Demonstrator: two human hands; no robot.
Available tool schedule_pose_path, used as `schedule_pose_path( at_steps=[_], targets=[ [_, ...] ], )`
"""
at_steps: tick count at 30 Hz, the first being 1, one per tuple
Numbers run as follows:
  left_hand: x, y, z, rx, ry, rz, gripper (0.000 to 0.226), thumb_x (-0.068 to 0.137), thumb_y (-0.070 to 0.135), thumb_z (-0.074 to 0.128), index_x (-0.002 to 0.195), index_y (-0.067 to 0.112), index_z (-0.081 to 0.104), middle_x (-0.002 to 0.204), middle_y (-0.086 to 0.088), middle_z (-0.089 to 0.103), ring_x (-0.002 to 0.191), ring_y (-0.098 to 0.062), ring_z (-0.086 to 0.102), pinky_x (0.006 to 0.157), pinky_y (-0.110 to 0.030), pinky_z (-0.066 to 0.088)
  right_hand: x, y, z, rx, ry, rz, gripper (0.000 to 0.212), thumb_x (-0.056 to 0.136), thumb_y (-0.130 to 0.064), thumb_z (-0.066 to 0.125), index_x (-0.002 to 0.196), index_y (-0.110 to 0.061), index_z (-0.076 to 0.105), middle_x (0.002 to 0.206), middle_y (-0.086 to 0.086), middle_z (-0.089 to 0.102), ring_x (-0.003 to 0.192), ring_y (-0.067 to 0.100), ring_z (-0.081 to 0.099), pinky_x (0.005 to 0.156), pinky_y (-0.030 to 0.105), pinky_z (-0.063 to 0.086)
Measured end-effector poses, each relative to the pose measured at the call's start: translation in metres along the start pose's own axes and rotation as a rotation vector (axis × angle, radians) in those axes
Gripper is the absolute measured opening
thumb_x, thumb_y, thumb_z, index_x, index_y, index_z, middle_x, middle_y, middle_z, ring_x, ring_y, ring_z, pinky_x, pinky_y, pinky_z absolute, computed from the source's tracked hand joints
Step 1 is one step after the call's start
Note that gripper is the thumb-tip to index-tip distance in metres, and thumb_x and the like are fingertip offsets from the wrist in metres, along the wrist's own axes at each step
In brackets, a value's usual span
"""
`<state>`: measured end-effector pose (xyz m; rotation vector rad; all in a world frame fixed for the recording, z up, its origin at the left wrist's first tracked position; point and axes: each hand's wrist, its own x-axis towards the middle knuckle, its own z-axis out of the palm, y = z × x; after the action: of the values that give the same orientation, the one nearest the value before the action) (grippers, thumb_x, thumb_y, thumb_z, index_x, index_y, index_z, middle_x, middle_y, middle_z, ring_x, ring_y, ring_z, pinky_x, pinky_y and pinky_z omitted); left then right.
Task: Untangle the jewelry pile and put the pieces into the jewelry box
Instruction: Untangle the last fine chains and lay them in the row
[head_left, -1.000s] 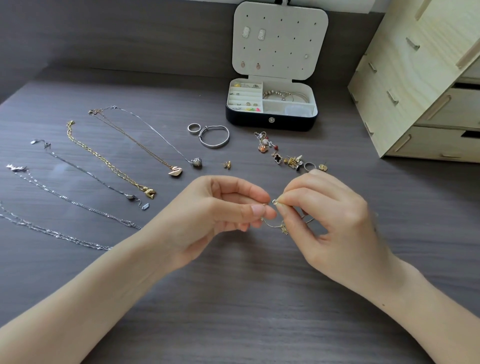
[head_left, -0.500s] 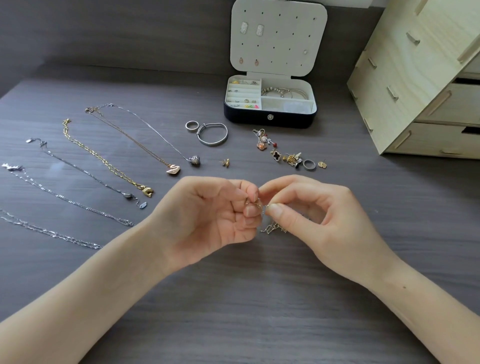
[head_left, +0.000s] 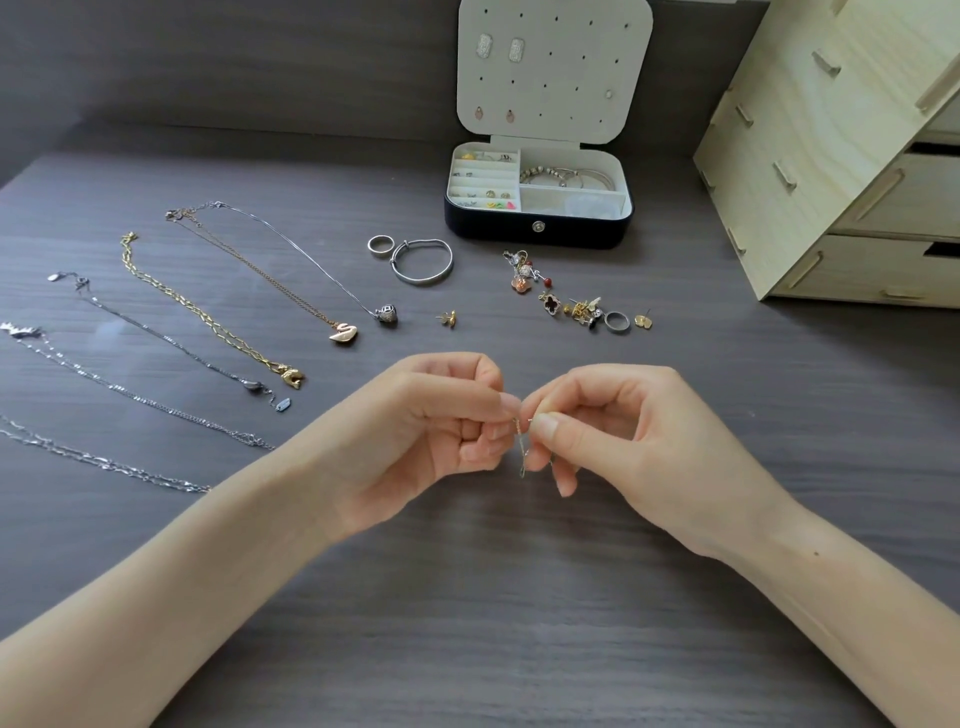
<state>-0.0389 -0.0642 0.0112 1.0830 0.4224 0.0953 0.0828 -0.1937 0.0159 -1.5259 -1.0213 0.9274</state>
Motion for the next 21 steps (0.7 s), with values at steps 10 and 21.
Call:
schedule_pose_path(
  at_steps=[10, 21],
  targets=[
    [0.006, -0.005, 0.002, -0.271, 0.059, -0.105, 0.020, 0.068, 0.002, 0.045, 0.056, 0.016, 0.038, 0.057, -0.001, 0.035, 0.049, -0.013, 0.036, 0.046, -0.020, 0.031, 0.000, 0.010, 0.004, -0.244, 0.080, -0.200, 0.013, 0.082, -0.011, 0.058, 0.072, -0.005, 0.063, 0.080, 0.002, 0.060, 0.067, 0.014, 0.062, 0.049, 0.026, 0.049],
    [0.007, -0.008, 0.004, -0.351, 0.046, -0.148, 0.021, 0.070, 0.000, 0.044, 0.055, 0.014, 0.040, 0.057, -0.002, 0.036, 0.050, -0.014, 0.036, 0.048, -0.021, 0.029, 0.004, 0.013, 0.007, -0.548, 0.194, -0.460, 0.014, 0.084, -0.006, 0.057, 0.070, -0.004, 0.061, 0.077, 0.003, 0.057, 0.067, 0.016, 0.054, 0.055, 0.031, 0.045]
  ],
)
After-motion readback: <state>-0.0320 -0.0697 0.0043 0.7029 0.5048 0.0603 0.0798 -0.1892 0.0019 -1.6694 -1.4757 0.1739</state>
